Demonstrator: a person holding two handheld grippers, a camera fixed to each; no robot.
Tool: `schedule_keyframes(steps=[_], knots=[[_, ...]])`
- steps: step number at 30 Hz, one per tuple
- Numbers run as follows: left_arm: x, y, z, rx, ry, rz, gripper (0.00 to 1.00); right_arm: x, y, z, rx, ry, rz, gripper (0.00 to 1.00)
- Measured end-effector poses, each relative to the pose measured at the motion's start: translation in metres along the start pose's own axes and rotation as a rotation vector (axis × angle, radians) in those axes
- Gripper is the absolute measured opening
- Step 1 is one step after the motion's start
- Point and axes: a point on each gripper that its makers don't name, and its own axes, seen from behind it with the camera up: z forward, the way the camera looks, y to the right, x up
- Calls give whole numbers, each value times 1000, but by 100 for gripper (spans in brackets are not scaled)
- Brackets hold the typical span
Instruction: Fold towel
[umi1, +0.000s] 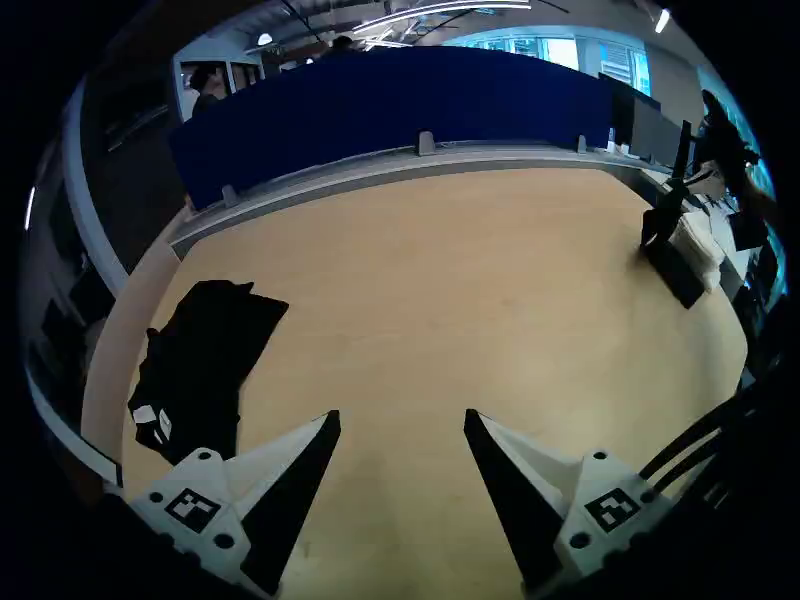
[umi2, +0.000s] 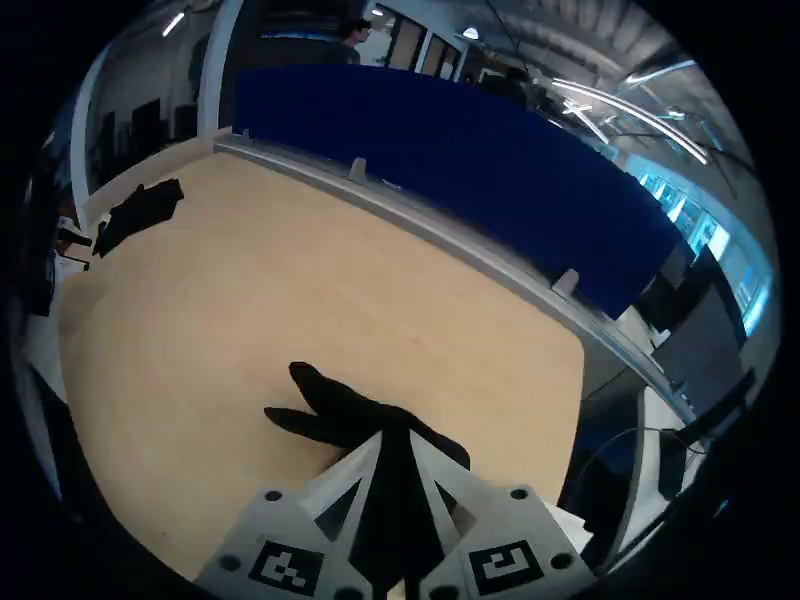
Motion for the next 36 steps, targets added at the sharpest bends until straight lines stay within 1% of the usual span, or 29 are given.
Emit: schedule_keyframes(steps=[6, 12, 21, 30, 36], knots=[[-1, 0, -1, -1, 0, 6, 92, -31, -1, -9, -8, -41, 20, 4], [-3, 1, -1, -1, -3, 16, 92, -68, 4, -15, -23, -97, 39, 4], [-4, 4, 0, -5, -6, 24, 92, -105, 4, -23, -30, -168, 28, 4], [-4, 7, 1, -3, -7, 38, 92, -132, 4, -23, -47, -230, 21, 4], [-3, 4, 1, 4, -8, 42, 92, -156, -1, -18, -52, -269, 60, 4]])
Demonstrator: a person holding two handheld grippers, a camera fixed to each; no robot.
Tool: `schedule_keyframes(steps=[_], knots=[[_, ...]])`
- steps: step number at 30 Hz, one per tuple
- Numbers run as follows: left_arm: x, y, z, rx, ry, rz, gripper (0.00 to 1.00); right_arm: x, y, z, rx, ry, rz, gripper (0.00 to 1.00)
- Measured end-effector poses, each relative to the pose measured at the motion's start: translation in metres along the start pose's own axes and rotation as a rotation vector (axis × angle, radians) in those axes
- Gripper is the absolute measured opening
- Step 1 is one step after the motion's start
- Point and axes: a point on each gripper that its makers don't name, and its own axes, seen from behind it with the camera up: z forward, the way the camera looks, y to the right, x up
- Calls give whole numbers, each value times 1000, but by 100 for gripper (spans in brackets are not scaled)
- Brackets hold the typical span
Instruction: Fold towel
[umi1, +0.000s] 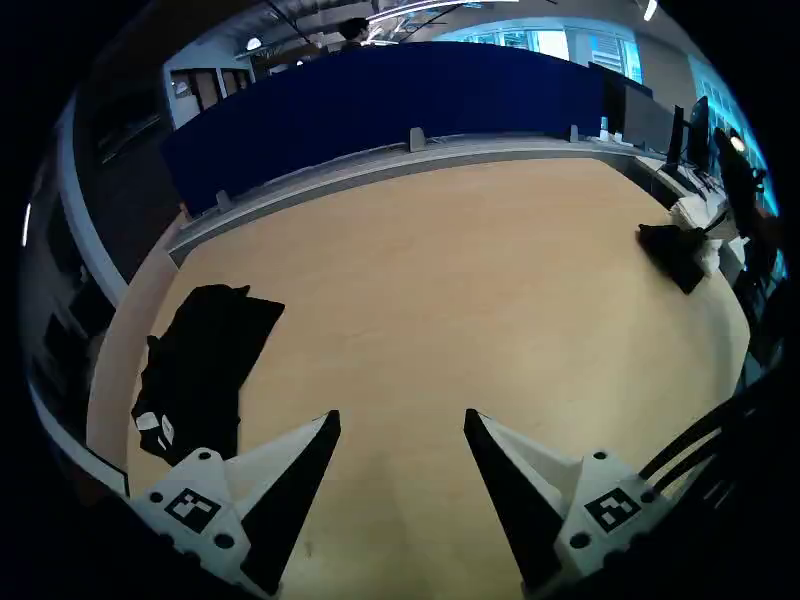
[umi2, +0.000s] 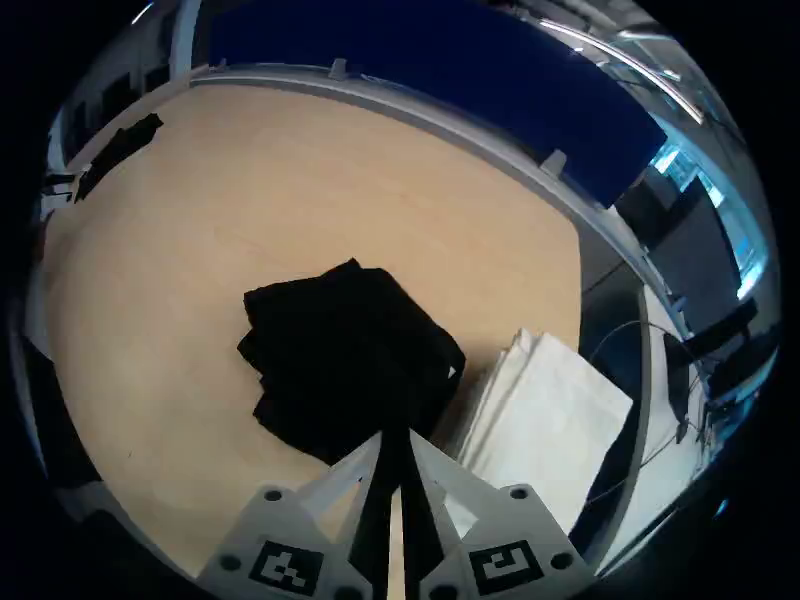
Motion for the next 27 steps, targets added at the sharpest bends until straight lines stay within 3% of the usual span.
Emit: schedule_keyframes(steps=[17, 27], knots=[[2, -1, 3, 5, -6, 9, 92, -61, -20, 33, -18, -85, 148, 4], [2, -1, 3, 6, -8, 13, 92, -72, -25, 49, -20, -110, 222, 4]])
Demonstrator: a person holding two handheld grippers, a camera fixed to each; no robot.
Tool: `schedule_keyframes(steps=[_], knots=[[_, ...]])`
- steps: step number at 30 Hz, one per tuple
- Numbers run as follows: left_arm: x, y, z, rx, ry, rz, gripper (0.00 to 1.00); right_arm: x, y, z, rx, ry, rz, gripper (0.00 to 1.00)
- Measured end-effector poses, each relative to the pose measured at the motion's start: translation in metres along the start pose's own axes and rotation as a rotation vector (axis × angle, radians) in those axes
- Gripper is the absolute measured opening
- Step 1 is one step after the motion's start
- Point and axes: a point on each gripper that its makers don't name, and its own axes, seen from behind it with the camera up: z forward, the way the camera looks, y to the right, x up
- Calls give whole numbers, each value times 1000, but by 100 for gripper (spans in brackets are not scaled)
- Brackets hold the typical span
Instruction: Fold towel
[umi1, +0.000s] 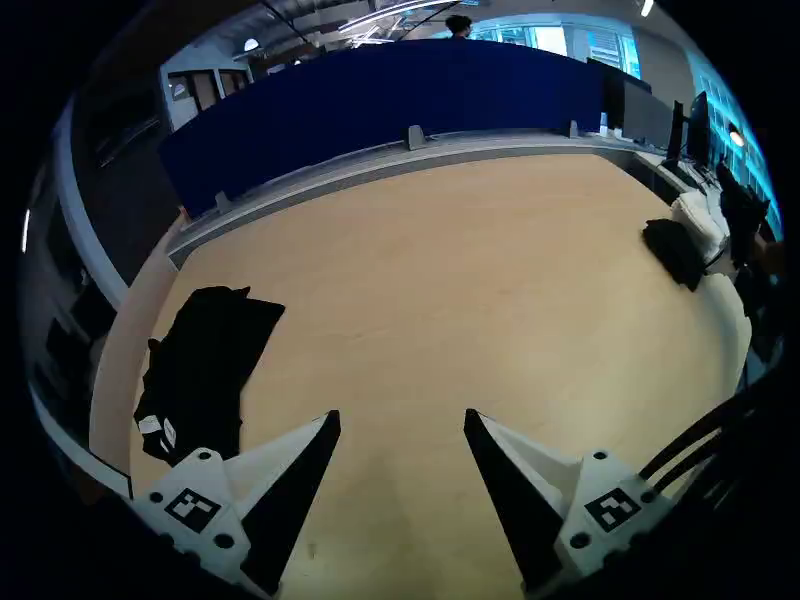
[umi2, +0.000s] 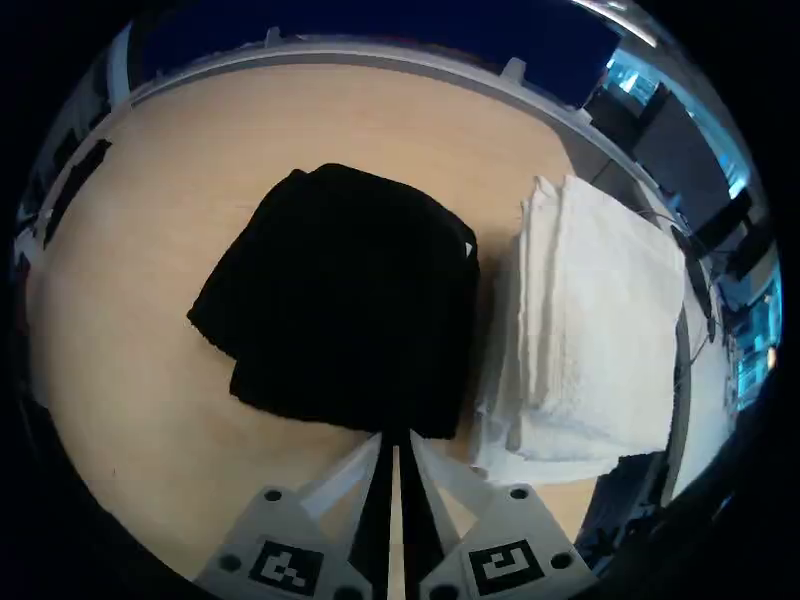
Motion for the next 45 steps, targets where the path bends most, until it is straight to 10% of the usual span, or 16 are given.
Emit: schedule_keyframes(steps=[10, 18, 32, 45], knots=[[-1, -1, 0, 0, -1, 1, 92, 0, 1, -1, -18, -1, -6, 7], [0, -1, 2, -3, 0, -3, 92, 5, 6, -11, -51, 31, -19, 56], [5, 5, 6, -16, 5, 2, 92, 40, -16, -25, -11, 141, 0, 94], [5, -3, 2, -5, 7, 3, 92, 67, -36, -24, 22, 202, 66, 97]])
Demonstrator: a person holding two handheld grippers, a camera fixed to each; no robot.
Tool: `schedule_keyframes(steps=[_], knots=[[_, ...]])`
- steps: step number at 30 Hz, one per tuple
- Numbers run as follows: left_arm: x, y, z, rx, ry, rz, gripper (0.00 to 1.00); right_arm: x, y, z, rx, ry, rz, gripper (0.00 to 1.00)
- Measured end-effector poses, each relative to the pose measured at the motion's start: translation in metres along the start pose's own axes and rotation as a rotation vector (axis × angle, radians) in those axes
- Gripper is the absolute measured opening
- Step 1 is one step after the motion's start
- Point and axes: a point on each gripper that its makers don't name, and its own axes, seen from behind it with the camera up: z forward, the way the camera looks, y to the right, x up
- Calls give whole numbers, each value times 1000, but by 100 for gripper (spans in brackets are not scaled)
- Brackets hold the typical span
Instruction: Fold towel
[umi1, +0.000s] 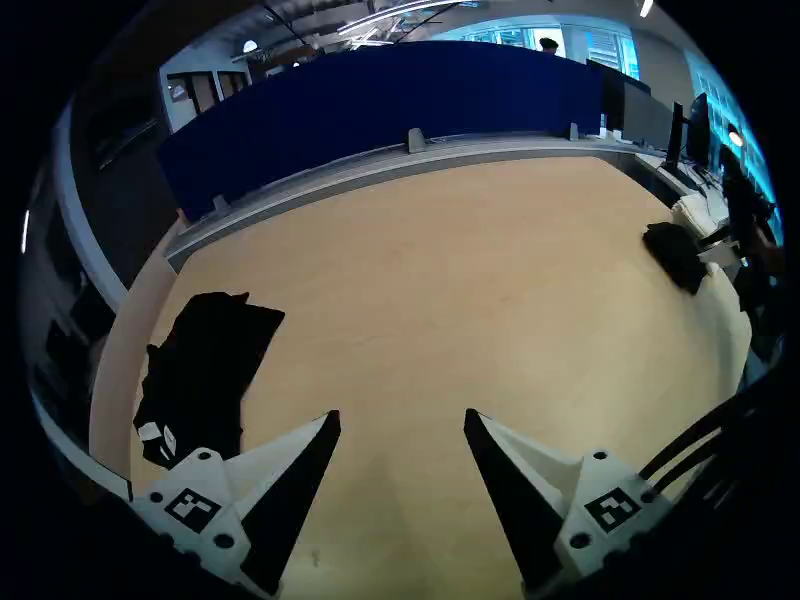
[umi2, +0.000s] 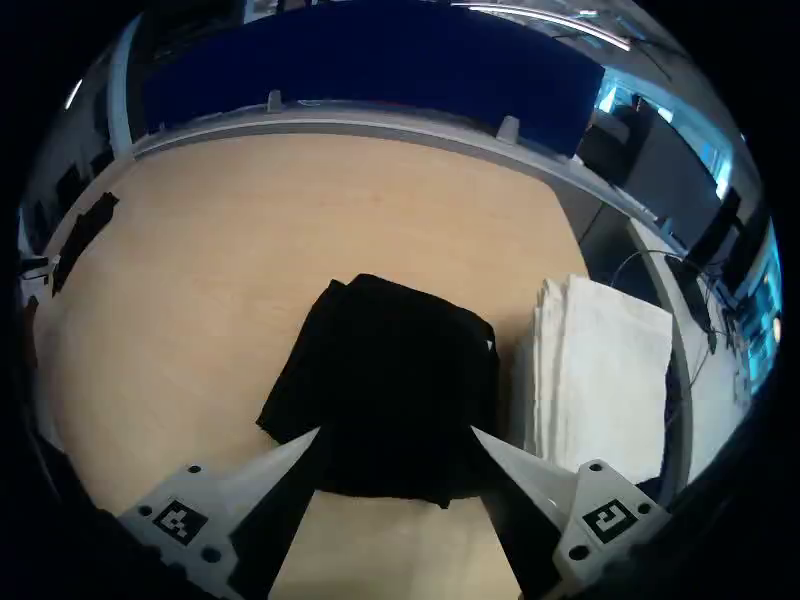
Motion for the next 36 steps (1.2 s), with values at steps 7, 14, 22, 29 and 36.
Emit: schedule_keyframes(steps=[7, 14, 22, 29, 36], knots=[[-4, -2, 1, 3, -5, -3, 92, -2, -9, 6, 5, 1, 16, 96], [-7, -3, 1, 3, -11, 1, 92, -19, -14, 17, 4, -24, 34, 96], [-9, -7, 1, 10, -15, 2, 92, -31, -12, 28, 14, -51, 31, 97], [-9, -8, 2, 10, -15, -2, 92, -22, -13, 24, 14, -38, 24, 97], [-6, -7, 3, 8, -14, -1, 92, 18, -4, 17, -2, 44, 20, 97]])
